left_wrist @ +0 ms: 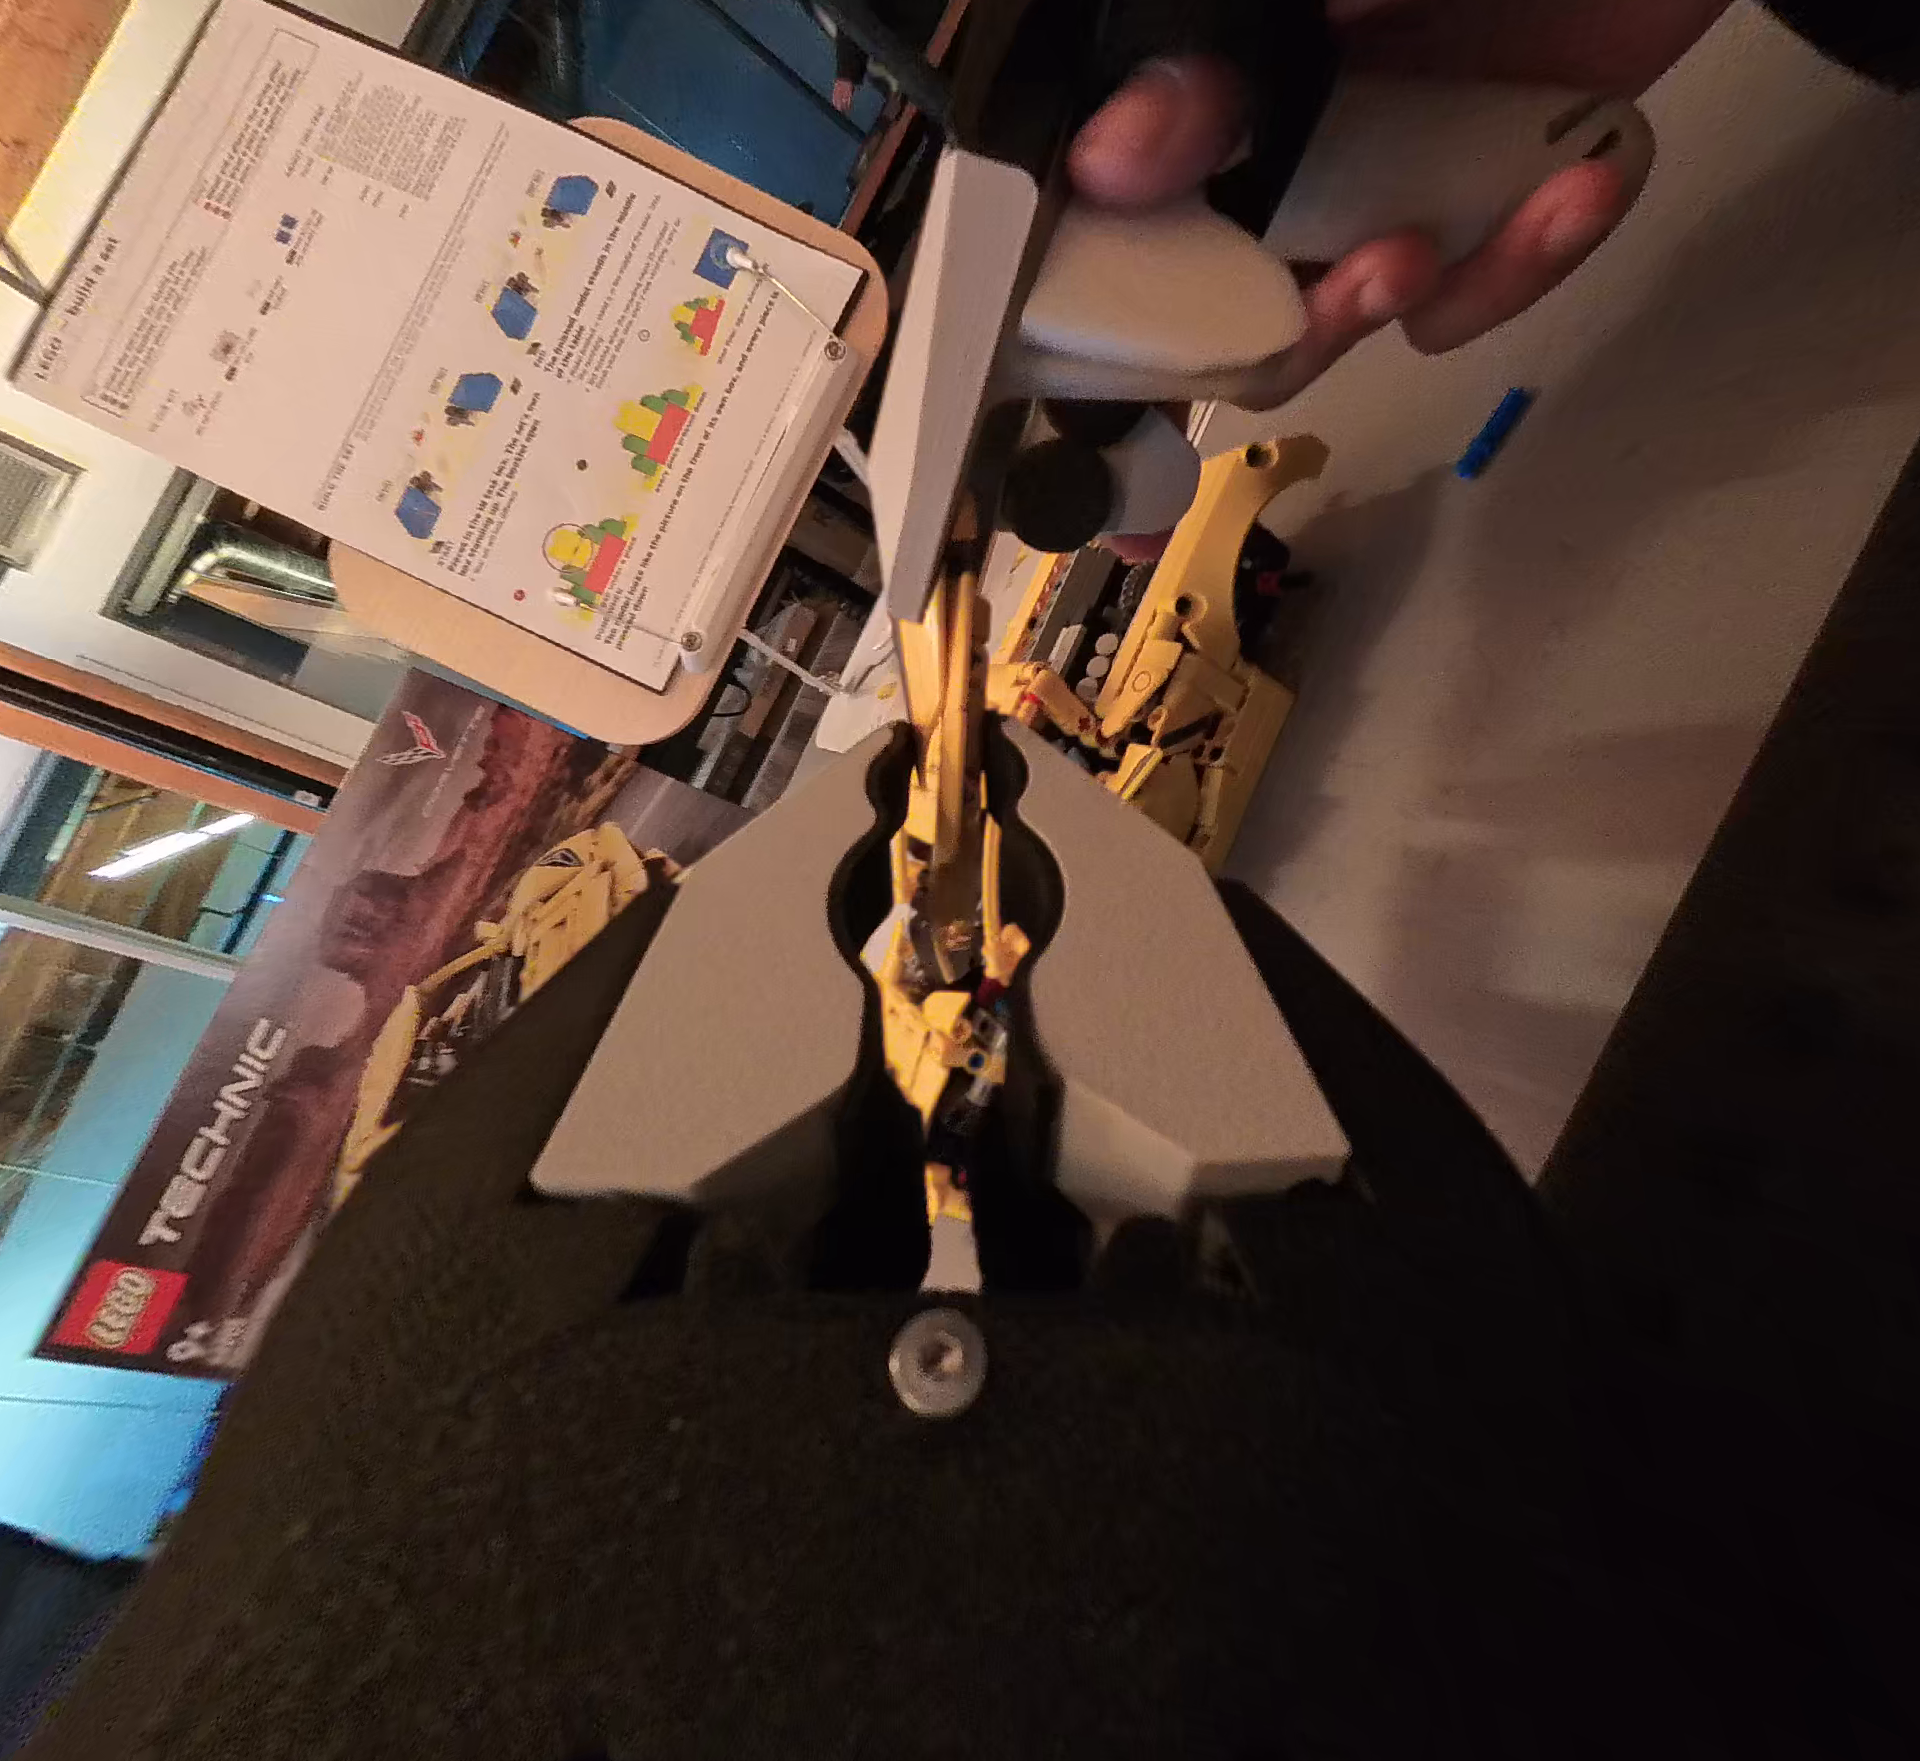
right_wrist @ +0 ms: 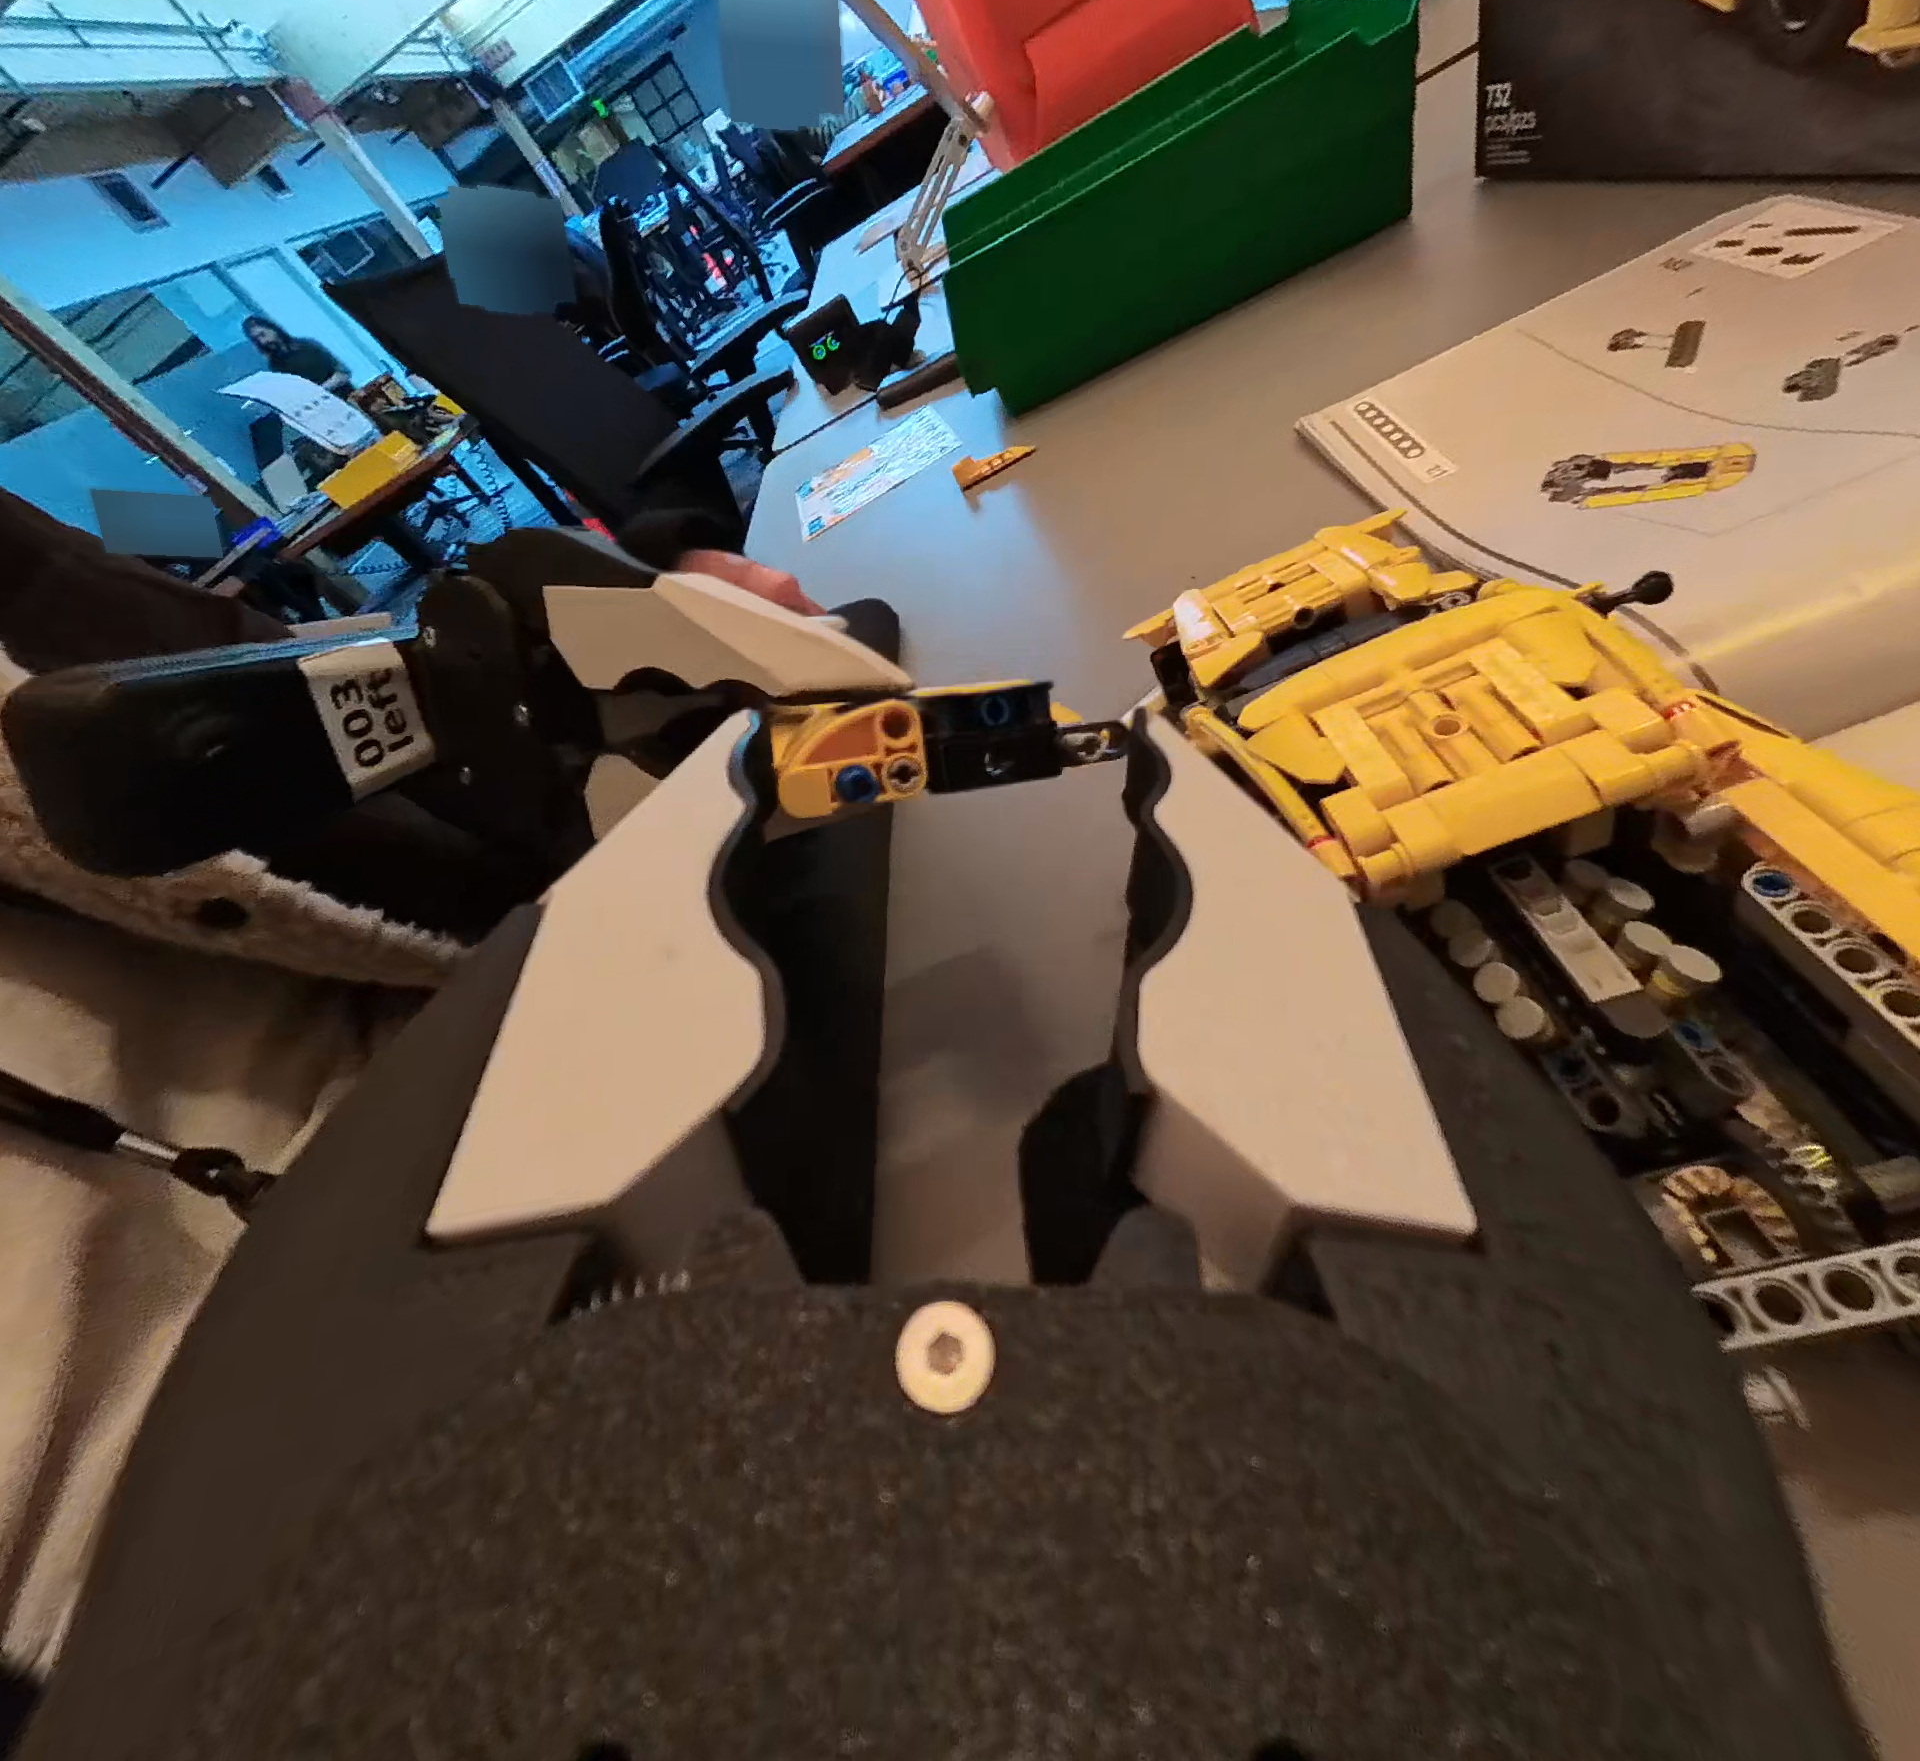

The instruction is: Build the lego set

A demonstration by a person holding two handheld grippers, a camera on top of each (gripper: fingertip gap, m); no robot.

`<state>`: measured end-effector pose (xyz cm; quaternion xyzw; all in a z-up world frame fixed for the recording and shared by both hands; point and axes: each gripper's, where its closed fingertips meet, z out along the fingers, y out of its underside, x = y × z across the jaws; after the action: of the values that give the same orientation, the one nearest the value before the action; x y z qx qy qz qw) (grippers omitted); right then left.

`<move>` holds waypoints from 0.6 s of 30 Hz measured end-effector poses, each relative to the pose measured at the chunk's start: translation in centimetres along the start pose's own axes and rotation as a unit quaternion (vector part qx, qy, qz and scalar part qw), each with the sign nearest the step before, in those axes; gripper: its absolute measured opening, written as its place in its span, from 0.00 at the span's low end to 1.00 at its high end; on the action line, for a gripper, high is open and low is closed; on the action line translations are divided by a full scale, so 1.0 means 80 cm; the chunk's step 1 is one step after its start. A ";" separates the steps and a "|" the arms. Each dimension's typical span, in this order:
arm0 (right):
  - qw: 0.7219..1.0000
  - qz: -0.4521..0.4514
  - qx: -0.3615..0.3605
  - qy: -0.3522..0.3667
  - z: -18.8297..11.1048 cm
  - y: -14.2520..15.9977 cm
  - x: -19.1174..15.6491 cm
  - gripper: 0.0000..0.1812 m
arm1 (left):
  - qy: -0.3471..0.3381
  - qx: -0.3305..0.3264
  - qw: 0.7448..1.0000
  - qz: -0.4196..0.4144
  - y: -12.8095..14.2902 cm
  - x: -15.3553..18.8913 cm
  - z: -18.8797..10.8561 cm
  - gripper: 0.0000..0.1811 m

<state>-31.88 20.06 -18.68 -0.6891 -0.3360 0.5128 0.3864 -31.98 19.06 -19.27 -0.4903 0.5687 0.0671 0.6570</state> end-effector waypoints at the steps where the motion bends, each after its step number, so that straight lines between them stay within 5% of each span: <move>1: 1.000 0.003 -0.004 -0.002 0.000 0.001 0.001 0.37 | 0.006 0.003 1.000 -0.014 0.000 0.001 0.001 0.07; 5: 1.000 -0.011 -0.015 -0.003 -0.011 0.005 0.009 0.37 | 0.062 0.013 0.992 -0.106 0.006 0.010 0.002 0.16; 9: 1.000 -0.019 0.016 0.018 -0.060 -0.019 0.028 0.37 | 0.125 0.055 0.963 -0.231 -0.002 0.007 -0.007 0.19; 13: 0.996 -0.021 0.059 0.065 -0.125 -0.039 0.050 0.37 | 0.215 0.079 0.890 -0.395 0.005 0.004 -0.008 0.21; 18: 0.989 -0.003 0.071 0.127 -0.198 -0.021 0.084 0.37 | 0.267 0.123 0.784 -0.548 0.013 -0.018 -0.012 0.21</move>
<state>-15.02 23.63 -17.44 -0.7182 -0.2489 0.4428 0.4755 -33.85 19.58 -18.56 -0.6330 0.3605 -0.5076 0.4601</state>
